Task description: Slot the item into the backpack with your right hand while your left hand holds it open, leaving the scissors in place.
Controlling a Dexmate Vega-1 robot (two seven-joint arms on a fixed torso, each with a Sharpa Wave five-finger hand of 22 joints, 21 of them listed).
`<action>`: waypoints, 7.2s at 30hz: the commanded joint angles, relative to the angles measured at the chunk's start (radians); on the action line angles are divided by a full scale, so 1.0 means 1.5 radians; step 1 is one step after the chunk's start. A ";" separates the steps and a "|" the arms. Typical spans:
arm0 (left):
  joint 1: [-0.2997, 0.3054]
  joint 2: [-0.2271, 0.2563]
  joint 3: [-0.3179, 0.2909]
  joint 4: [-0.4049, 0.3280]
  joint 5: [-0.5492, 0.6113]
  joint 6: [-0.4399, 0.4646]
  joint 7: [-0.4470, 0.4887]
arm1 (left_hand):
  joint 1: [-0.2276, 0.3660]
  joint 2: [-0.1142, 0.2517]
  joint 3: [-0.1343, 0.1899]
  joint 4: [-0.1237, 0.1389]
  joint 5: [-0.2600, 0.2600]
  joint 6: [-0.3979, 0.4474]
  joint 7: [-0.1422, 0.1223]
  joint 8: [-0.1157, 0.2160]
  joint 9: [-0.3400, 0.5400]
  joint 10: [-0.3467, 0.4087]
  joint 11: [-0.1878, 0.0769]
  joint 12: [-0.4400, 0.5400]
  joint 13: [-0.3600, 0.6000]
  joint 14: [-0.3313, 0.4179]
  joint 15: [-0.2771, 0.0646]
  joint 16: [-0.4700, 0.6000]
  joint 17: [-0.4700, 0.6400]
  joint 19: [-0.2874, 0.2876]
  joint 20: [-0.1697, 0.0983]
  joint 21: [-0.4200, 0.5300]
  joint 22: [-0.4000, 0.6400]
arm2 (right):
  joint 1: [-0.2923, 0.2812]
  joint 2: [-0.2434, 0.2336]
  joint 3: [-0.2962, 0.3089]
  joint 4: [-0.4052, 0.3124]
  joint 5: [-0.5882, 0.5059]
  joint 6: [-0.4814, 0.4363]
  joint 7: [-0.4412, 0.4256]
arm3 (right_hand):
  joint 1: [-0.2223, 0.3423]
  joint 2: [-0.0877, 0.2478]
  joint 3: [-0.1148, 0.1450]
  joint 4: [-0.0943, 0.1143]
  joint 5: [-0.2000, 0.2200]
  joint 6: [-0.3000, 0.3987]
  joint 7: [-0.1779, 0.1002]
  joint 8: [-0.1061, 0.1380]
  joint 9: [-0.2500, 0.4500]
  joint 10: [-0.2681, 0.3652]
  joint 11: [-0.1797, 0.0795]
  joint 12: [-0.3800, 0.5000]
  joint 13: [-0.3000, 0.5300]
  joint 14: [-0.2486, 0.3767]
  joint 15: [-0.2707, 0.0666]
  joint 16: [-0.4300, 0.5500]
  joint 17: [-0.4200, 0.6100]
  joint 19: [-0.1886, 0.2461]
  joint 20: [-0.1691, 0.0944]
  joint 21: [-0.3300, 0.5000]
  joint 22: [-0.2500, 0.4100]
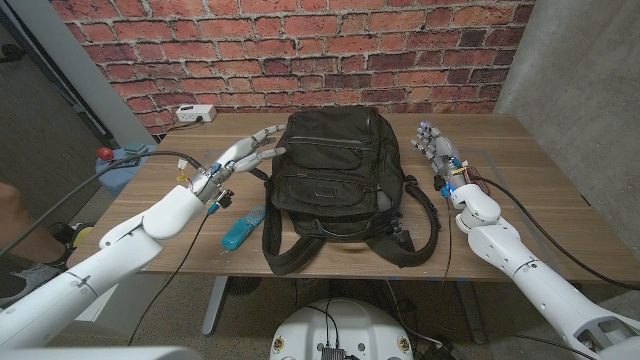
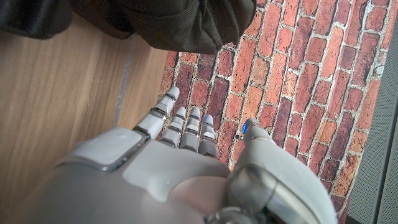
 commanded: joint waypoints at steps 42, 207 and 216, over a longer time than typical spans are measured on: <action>0.196 -0.066 -0.112 -0.094 0.567 0.025 0.411 | 0.032 -0.036 -0.004 -0.003 0.029 0.104 0.009 0.021 0.014 0.075 -0.007 0.050 0.034 0.100 -0.009 0.012 0.006 0.086 -0.007 0.001 0.007 | -0.054 0.004 0.027 -0.007 0.014 0.066 0.011 | 0.002 0.003 0.006 -0.003 0.003 0.007 0.002 0.000 0.001 -0.001 0.005 0.004 0.002 0.006 -0.026 0.005 -0.001 0.007 -0.033 0.005 0.001; 0.021 0.044 0.193 -0.027 0.752 0.287 0.675 | 0.254 0.006 -0.081 0.002 -0.004 0.580 0.037 0.336 0.159 0.252 -0.030 0.282 0.178 0.315 -0.046 0.065 0.067 0.179 0.009 0.000 0.020 | -0.116 0.017 0.075 0.019 0.091 0.131 0.081 | -0.003 0.003 0.011 -0.007 0.003 0.004 0.004 -0.001 0.001 -0.008 0.010 0.004 0.002 0.005 -0.024 0.010 -0.001 0.011 -0.030 0.004 0.001; 0.005 0.038 0.198 -0.027 0.726 0.291 0.674 | 0.256 0.005 -0.080 0.002 -0.008 0.584 0.037 0.341 0.160 0.264 -0.034 0.288 0.180 0.328 -0.053 0.066 0.067 0.181 0.007 0.001 0.019 | -0.113 0.015 0.074 0.018 0.091 0.125 0.081 | -0.003 0.003 0.011 -0.007 0.003 0.004 0.004 -0.001 0.001 -0.008 0.009 0.004 0.002 0.004 -0.024 0.010 -0.001 0.011 -0.030 0.004 0.001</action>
